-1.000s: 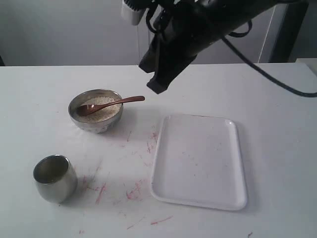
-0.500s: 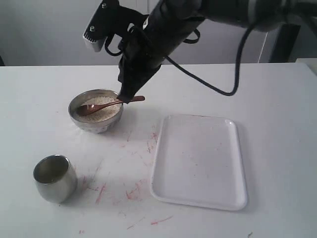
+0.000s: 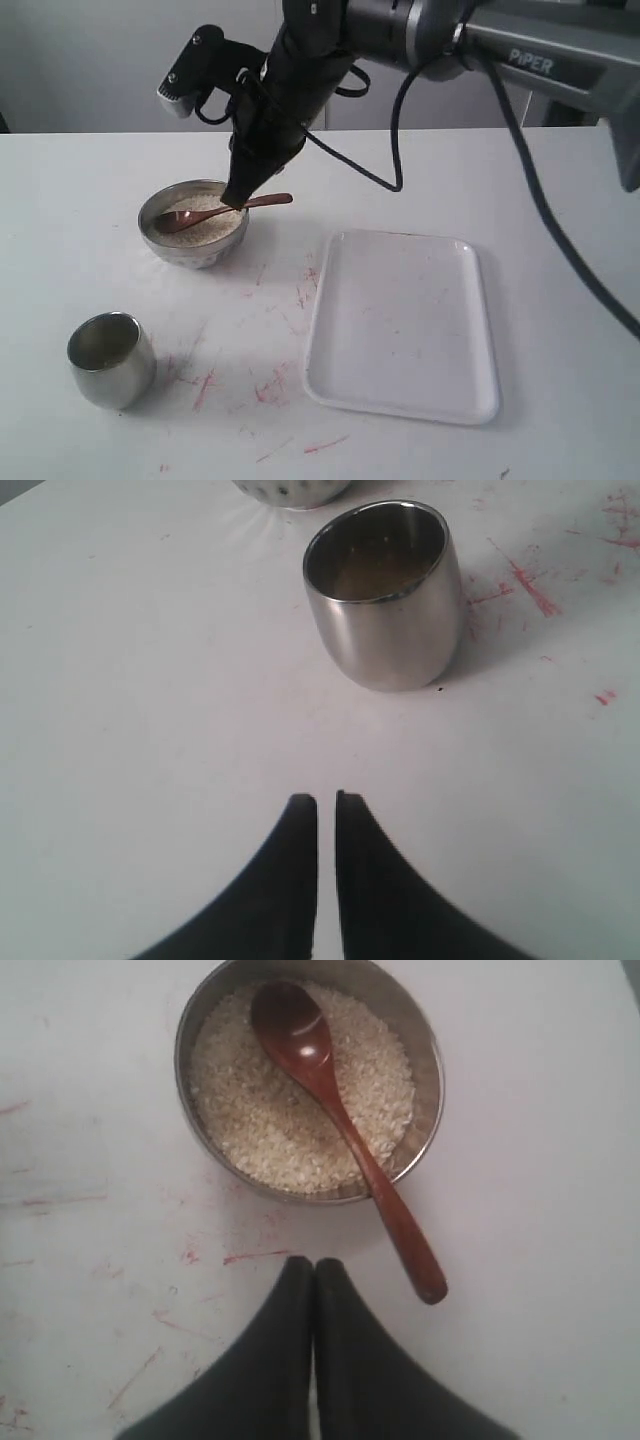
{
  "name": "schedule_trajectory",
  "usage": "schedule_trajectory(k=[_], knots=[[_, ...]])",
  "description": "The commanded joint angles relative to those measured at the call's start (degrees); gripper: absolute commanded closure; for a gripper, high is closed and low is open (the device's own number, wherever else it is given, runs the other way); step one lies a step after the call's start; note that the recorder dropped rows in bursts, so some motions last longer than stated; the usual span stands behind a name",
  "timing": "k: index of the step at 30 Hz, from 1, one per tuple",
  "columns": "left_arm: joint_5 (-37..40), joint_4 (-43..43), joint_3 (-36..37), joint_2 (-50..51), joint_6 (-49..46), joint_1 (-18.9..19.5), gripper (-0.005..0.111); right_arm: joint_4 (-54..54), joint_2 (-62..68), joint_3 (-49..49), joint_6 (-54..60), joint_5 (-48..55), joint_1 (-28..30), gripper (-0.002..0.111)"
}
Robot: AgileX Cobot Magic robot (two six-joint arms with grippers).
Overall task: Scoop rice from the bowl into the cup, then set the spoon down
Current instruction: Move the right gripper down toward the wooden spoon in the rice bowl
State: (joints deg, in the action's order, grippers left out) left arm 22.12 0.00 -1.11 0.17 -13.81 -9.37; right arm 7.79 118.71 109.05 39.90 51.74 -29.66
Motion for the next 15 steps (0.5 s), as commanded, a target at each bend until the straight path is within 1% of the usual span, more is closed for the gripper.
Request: schedule_trajectory(k=[1,4,6,15], knots=[[1.9,0.0,0.5,-0.2,0.3,-0.1,0.092,-2.7,2.9,0.4,-6.4,2.2,0.0,0.108],[1.9,0.0,0.5,-0.2,0.3,-0.1,0.092,-3.4,3.8,0.4,-14.7,2.8,0.0,0.108],[1.9,0.0,0.5,-0.2,0.3,-0.1,0.092,-3.1,3.7,0.4,-17.7,3.6,0.0,0.108],[1.9,0.0,0.5,-0.2,0.3,-0.1,0.092,-1.5,0.7,0.4,-19.3,5.4,0.0,0.108]])
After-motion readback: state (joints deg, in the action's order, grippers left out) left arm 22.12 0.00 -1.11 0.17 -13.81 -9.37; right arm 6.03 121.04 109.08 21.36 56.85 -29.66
